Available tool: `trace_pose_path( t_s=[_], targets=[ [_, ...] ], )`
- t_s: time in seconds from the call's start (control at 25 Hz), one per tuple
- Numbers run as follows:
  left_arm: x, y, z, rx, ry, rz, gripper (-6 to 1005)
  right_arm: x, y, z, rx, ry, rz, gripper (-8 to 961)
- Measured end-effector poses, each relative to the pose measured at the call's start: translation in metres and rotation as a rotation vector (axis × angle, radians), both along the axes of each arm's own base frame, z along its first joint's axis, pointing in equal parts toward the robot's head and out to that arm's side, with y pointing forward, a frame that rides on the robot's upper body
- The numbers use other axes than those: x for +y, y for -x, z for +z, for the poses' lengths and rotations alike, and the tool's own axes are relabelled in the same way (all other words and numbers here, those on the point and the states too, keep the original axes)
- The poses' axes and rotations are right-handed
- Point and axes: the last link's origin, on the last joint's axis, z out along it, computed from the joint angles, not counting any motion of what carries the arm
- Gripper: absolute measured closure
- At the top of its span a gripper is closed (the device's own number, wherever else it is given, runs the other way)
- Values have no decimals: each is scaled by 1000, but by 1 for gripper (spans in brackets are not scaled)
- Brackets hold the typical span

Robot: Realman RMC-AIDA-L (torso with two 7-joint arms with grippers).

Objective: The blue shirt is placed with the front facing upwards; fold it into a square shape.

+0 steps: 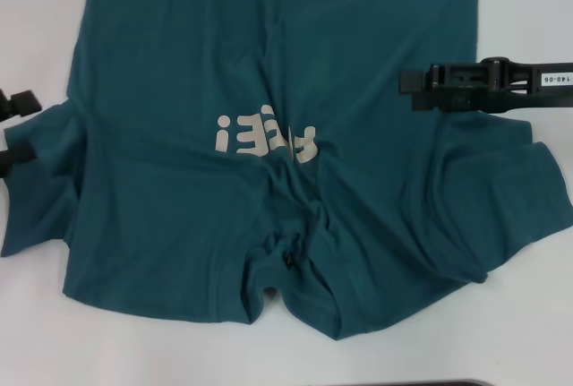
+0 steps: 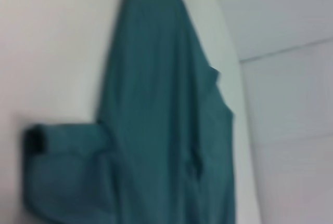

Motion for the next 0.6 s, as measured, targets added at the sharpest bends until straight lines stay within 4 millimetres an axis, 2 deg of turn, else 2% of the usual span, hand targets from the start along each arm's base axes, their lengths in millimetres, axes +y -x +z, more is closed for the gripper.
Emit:
trace_pose_path(
  t_s=[0.16,0.6],
  targets=[
    [-3,11,2,30,17,66,51,2,-1,-1,-11,-7,-3,8],
    [0,22,9,72,-8,131,51,2,1,-3,-9,-10,3,7]
  ],
)
